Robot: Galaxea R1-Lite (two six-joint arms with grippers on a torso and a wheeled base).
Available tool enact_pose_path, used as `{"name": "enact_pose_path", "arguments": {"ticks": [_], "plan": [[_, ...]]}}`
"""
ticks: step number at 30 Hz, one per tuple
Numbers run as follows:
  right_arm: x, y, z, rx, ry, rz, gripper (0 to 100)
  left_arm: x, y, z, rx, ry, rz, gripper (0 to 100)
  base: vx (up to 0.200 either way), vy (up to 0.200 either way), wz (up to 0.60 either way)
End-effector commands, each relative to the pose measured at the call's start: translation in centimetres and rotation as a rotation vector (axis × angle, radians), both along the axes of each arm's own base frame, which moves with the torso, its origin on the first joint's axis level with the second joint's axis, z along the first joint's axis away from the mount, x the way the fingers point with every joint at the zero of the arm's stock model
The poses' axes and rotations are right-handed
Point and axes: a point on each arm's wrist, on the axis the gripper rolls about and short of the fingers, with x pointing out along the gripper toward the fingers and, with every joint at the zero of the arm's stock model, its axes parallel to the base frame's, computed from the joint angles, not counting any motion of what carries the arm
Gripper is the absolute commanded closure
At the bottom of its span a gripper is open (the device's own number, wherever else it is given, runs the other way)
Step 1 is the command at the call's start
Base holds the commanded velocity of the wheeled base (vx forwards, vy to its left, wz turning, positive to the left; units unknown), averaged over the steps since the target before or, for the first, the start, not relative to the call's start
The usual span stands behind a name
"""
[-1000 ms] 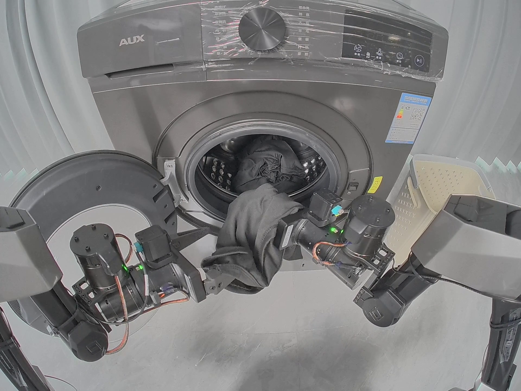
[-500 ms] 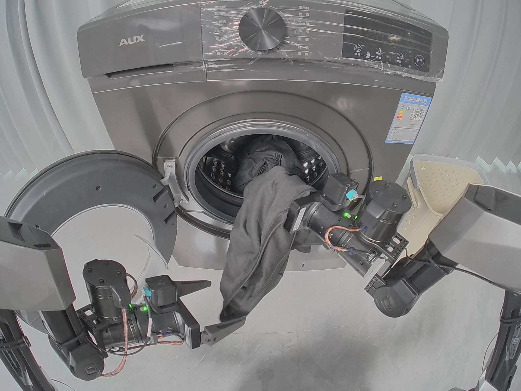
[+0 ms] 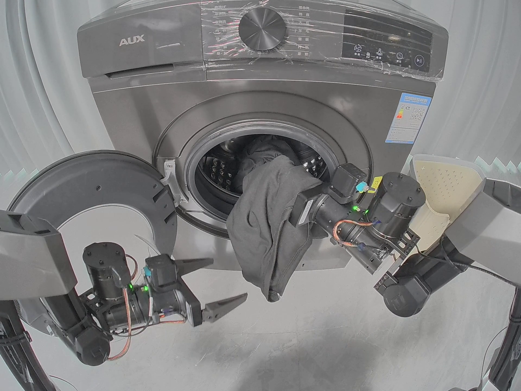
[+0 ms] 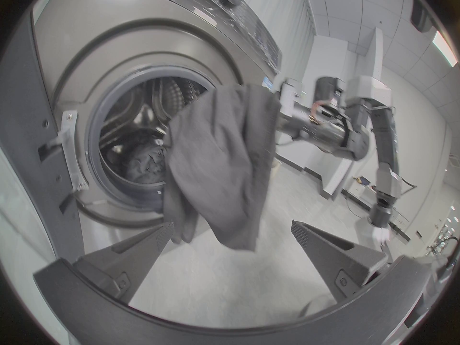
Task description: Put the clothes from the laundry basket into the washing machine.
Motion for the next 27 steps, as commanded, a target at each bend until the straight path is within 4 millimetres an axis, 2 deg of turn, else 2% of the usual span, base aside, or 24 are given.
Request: {"name": "enact_pose_path", "arguments": {"ticks": [1, 7, 9, 17, 27], "plan": [[-2.0, 0.3, 0.4, -0.007, 0.006, 0.043, 100, 3.6, -0.6, 0.5, -0.062, -0.047, 0.081, 0, 0.000, 0.000, 0.00], [-3.0, 0.7, 0.6, -0.008, 0.007, 0.071, 100, 5.6, -1.6, 0.2, -0.089, -0.063, 0.086, 0, 0.000, 0.000, 0.00], [-3.7, 1.1, 0.9, -0.005, 0.003, 0.092, 100, 7.0, -2.4, -0.6, -0.090, -0.073, 0.090, 0, 0.000, 0.000, 0.00], [-5.3, 2.0, 0.5, -0.013, 0.016, 0.140, 100, 8.5, -4.4, -2.1, -0.092, -0.086, 0.056, 0, 0.000, 0.000, 0.00], [-6.6, 1.4, -0.8, -0.052, 0.060, 0.165, 100, 11.2, -5.7, -2.8, -0.121, -0.137, 0.069, 0, 0.000, 0.000, 0.00]]}}
